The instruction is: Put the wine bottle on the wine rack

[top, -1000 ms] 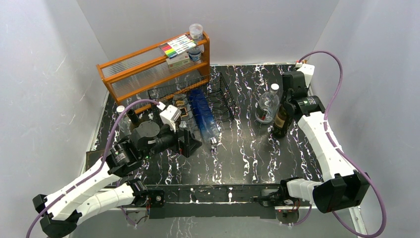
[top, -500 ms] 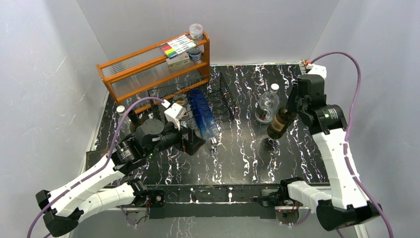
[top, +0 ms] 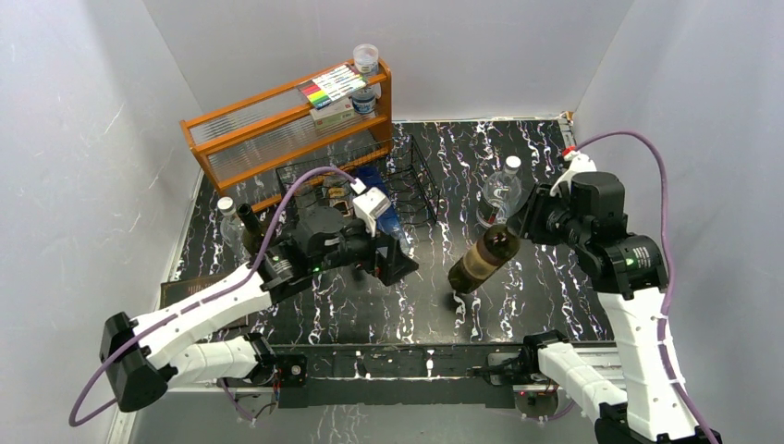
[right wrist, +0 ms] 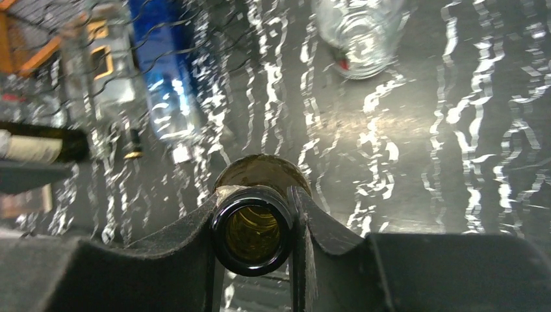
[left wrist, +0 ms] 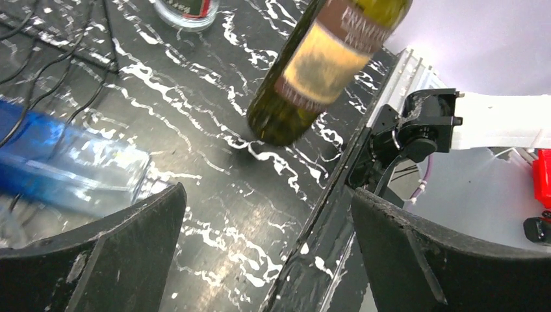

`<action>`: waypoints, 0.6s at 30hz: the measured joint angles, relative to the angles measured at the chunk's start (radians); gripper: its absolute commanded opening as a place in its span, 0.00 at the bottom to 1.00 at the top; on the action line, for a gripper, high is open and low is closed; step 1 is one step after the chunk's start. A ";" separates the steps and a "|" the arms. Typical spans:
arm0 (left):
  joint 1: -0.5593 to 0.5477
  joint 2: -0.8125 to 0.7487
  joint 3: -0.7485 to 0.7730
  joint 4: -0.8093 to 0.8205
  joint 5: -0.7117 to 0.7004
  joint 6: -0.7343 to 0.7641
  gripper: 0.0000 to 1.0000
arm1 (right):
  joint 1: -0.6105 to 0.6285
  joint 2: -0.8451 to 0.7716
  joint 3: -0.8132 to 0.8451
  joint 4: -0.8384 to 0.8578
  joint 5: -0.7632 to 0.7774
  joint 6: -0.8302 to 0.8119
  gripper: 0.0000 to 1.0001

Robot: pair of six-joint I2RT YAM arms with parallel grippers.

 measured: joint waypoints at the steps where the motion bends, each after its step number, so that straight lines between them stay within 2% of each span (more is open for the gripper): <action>1: -0.003 0.023 -0.002 0.031 0.015 -0.001 0.98 | 0.000 -0.009 -0.014 0.000 -0.029 0.007 0.00; 7: -0.029 0.159 -0.006 0.194 0.111 0.000 0.98 | 0.000 -0.064 -0.098 0.016 -0.216 0.047 0.00; 12: -0.048 0.260 -0.007 0.261 0.237 0.013 0.98 | 0.000 -0.092 -0.142 0.062 -0.328 0.078 0.00; 18: -0.057 0.289 -0.070 0.319 0.377 0.024 0.98 | 0.000 -0.108 -0.184 0.111 -0.431 0.109 0.00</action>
